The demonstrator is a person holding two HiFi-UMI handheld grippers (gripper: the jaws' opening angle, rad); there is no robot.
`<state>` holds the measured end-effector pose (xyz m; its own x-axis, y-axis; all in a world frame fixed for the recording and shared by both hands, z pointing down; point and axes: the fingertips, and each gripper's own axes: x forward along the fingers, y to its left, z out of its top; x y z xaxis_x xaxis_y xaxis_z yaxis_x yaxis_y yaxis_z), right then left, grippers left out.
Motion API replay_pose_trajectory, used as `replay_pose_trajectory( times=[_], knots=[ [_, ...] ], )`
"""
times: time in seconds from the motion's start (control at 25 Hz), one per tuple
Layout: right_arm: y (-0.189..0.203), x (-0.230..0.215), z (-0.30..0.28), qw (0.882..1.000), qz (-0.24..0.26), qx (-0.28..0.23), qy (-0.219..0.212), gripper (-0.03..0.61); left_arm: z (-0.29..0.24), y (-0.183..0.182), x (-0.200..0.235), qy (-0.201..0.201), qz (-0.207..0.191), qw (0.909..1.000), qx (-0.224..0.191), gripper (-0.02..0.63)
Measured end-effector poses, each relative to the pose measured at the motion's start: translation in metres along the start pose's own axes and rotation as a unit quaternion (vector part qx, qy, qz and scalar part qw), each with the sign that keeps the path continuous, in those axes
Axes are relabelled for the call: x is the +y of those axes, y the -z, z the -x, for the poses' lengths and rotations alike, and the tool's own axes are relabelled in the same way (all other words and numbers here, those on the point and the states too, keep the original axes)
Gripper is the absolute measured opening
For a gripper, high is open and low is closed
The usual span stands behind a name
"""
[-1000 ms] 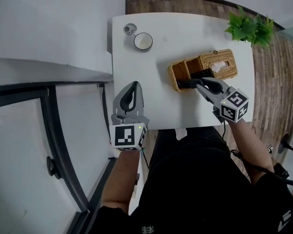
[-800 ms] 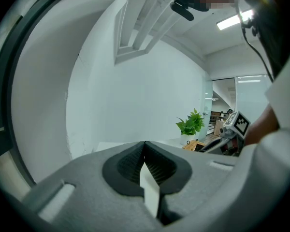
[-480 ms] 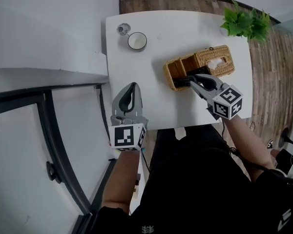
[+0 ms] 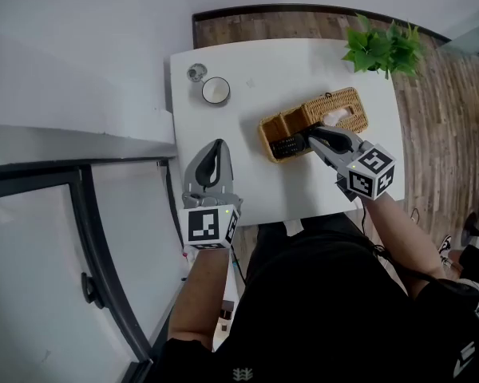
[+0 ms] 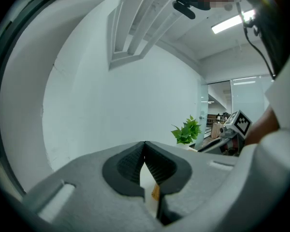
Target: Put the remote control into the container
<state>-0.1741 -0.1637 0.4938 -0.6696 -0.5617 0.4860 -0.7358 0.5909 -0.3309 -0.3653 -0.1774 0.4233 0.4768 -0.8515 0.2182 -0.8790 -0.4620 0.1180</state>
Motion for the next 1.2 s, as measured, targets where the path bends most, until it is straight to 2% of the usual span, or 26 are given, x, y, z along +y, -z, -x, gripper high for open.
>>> replay_pose_trajectory(
  times=[0.44,0.8,1.2],
  knots=[
    [-0.040,-0.038,0.066,0.997,0.010,-0.065,0.046,0.067,-0.022,-0.051,-0.054,0.035,-0.034,0.9983,-0.031,0.002],
    [-0.072,-0.069,0.132,0.984,0.030,-0.147,0.100,0.005,-0.034,-0.099,-0.088,0.047,-0.071,0.9944,-0.063,0.002],
    [-0.074,-0.091,0.180,0.974,0.036,-0.186,0.126,0.002,-0.043,-0.104,-0.121,0.044,-0.079,0.9940,-0.061,0.002]
  ],
)
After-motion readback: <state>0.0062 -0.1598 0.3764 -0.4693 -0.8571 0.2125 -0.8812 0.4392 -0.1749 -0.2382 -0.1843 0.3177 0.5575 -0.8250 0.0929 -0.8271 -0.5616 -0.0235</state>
